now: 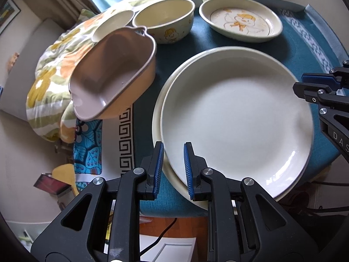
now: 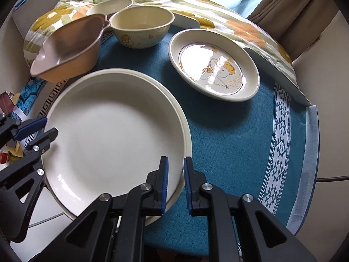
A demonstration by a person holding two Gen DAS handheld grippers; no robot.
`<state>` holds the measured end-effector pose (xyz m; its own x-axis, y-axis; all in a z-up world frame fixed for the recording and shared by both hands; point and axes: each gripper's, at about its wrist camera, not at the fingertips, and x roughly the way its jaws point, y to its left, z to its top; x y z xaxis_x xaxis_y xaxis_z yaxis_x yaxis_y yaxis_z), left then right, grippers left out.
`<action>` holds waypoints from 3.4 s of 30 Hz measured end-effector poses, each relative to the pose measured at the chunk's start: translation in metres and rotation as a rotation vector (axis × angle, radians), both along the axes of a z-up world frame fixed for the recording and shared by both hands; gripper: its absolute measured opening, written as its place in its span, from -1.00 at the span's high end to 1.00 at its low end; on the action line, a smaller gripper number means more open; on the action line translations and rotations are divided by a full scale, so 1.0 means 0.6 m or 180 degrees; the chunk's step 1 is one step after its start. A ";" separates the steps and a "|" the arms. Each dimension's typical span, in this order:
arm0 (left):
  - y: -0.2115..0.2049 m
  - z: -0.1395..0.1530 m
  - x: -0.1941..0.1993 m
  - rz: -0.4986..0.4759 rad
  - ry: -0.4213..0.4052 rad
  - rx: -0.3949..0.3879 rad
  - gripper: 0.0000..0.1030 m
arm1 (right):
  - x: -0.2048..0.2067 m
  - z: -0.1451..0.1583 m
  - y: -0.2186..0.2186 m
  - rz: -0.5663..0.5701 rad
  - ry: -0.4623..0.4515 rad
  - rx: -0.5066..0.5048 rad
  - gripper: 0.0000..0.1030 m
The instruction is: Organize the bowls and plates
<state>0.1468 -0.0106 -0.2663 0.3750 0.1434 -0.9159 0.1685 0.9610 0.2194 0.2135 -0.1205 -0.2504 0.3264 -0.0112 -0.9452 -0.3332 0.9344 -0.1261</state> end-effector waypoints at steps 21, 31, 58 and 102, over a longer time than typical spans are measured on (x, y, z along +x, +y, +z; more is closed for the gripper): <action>-0.098 0.124 0.154 0.0130 -0.0387 -0.0827 -0.99 | 0.158 0.125 -0.224 -0.0041 -0.0327 0.0894 -1.00; -0.096 -0.004 0.249 0.1022 0.0078 -0.1369 -0.42 | 0.323 -0.010 -0.240 0.0517 0.0445 0.1190 -0.49; -0.097 -0.066 0.312 0.1452 0.0187 -0.1345 0.67 | 0.401 -0.089 -0.238 0.0790 0.0843 0.1579 0.76; 0.055 0.034 0.044 -0.0049 0.0283 -0.1460 0.68 | -0.020 0.038 -0.138 -0.0586 0.0036 0.1358 0.75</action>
<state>0.1735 0.0224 -0.2458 0.2910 -0.2890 -0.9120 0.1825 0.9526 -0.2436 0.2018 -0.2030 -0.2275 0.3450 0.3227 -0.8814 -0.1559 0.9457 0.2852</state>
